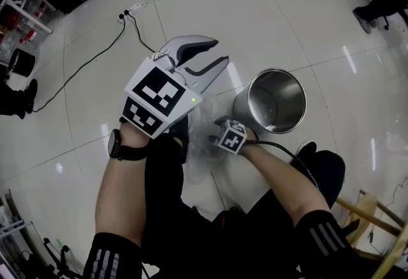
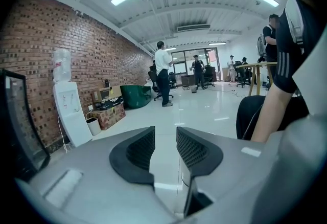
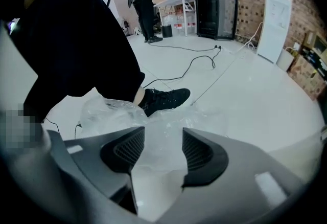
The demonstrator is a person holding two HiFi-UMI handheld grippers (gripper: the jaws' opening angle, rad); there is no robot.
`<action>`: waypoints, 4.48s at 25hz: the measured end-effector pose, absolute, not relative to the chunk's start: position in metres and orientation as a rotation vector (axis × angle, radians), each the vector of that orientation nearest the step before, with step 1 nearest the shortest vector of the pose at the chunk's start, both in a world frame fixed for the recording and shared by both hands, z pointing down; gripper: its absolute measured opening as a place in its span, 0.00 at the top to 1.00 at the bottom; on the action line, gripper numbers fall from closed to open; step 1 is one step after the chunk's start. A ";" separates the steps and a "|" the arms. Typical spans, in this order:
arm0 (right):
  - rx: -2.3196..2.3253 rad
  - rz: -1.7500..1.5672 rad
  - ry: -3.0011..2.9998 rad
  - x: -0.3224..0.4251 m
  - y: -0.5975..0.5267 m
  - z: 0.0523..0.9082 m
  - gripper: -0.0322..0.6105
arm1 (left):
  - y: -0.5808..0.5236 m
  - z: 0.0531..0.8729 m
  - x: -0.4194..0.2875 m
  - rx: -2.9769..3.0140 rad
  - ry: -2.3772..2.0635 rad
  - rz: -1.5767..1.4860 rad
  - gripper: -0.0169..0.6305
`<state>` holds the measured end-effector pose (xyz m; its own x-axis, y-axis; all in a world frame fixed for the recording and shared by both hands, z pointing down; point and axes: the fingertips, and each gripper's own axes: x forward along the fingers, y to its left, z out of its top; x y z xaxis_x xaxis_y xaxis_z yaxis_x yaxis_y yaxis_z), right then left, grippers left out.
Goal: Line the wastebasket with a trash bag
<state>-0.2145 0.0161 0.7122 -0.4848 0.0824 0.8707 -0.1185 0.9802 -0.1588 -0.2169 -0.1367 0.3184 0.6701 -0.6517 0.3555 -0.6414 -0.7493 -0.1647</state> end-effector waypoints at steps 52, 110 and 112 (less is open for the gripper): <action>0.489 0.361 -2.111 0.047 -0.085 0.513 0.94 | -0.175 0.309 -0.098 -2.795 0.977 -0.661 0.75; 0.282 0.077 -2.221 0.018 -0.143 0.498 0.94 | -0.130 0.438 -0.020 -2.971 0.461 -1.178 0.65; 0.271 0.224 -2.260 0.027 -0.138 0.490 0.94 | -0.140 0.426 -0.030 -2.958 0.530 -1.140 0.65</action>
